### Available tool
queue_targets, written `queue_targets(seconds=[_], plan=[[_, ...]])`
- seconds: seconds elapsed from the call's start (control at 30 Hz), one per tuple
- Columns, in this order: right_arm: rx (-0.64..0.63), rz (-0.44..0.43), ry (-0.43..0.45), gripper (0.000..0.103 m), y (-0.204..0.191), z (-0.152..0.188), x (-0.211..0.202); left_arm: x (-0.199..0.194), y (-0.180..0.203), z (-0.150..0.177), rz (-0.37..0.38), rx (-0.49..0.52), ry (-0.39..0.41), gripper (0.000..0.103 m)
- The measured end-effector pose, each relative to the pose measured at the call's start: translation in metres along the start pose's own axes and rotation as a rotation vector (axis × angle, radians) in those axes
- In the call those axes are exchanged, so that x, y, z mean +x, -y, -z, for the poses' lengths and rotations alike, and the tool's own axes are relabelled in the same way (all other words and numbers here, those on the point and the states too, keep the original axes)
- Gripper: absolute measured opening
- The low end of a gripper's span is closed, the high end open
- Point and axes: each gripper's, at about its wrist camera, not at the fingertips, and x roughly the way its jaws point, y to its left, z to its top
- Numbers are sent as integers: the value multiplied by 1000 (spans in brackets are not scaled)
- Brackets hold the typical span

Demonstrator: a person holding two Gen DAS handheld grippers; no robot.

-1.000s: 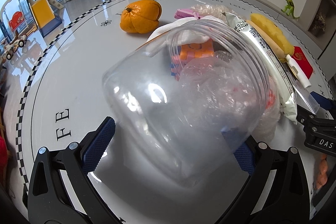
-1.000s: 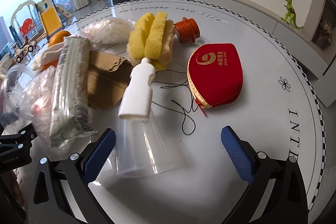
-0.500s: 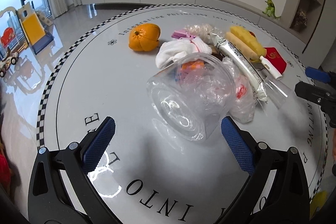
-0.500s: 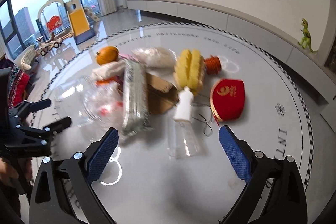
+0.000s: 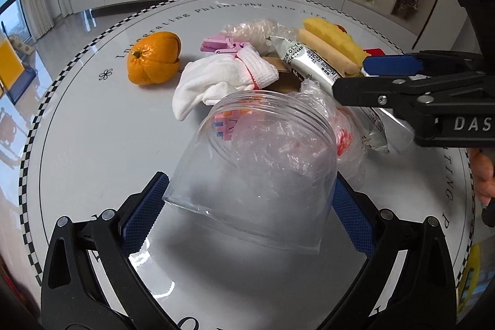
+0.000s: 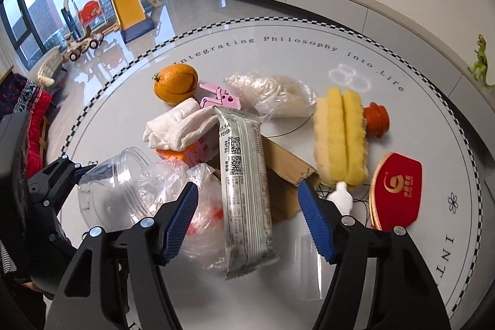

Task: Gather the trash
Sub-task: 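Grasp the clear jar with the left tool while the right tool grasps the snack bar, then carry jar and snack bar to the black bin and open both tools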

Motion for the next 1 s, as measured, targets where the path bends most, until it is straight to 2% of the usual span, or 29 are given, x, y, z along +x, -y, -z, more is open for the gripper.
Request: queue_targets(seconds=[0.07, 0.13, 0.17, 0.2, 0.23, 0.43, 0.67, 1.0], plan=[[-4, 0, -17, 62, -1, -1, 5, 0, 2, 3, 16, 4, -5, 92], [-4, -5, -32, 56, -2, -1, 10, -1, 4, 4, 11, 16, -3, 92], [-3, -13, -45, 49, -2, -1, 13, -2, 5, 6, 13, 23, -3, 92], [-2, -1, -56, 34, -1, -2, 16, -3, 7, 7, 11, 28, 0, 92], [1, -7, -64, 31, 0, -2, 17, -4, 7, 7, 9, 30, 2, 92], [15, -26, -40, 29, 2, 8, -4, -27, 10, 15, 11, 11, 33, 92], [26, -25, 5, 30, -2, 21, -41, -70, 10, 32, 7, -10, 89, 92], [-28, -56, 44, 30, -40, 44, -82, -114, 5, 71, -23, -51, 128, 92]])
